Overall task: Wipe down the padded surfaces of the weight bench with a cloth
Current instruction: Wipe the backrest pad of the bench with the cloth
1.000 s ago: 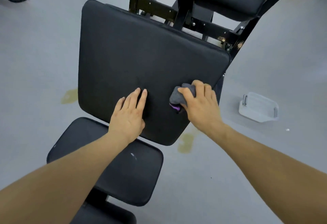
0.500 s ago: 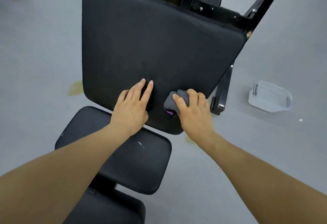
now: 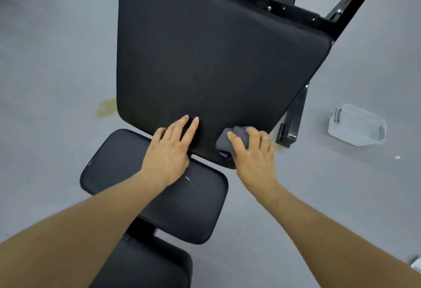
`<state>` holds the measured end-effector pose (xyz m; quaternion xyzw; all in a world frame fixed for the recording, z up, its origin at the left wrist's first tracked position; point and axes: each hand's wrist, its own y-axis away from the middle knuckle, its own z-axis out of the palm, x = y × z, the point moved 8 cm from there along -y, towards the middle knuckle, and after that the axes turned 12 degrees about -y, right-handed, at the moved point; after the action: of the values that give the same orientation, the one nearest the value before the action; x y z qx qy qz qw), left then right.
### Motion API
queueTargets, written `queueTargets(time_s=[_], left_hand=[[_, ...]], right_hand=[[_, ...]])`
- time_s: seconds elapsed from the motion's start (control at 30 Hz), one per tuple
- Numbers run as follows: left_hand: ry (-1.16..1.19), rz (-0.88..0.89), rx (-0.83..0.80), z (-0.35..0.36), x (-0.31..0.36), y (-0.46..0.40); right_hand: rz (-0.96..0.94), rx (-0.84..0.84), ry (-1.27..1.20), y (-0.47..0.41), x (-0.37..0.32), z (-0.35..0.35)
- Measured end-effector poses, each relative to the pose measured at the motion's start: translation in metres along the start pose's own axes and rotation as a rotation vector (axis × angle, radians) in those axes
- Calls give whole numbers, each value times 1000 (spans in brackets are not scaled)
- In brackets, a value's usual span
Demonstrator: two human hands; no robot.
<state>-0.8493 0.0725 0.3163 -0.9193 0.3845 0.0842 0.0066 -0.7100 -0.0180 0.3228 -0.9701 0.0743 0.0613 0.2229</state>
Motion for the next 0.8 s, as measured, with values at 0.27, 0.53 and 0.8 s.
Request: queueTargets(time_s=[0.27,0.53,0.8], left_hand=[[67,-5,-76,1,3,1],[56,32,-75,4,-7,8],[118,-106,-100,20,-38,40]], right_hand=[[266,231,0,-130,46,-70],[-103,-48,52,-26,-19,3],[-307,-121,44,-17,-27,-1]])
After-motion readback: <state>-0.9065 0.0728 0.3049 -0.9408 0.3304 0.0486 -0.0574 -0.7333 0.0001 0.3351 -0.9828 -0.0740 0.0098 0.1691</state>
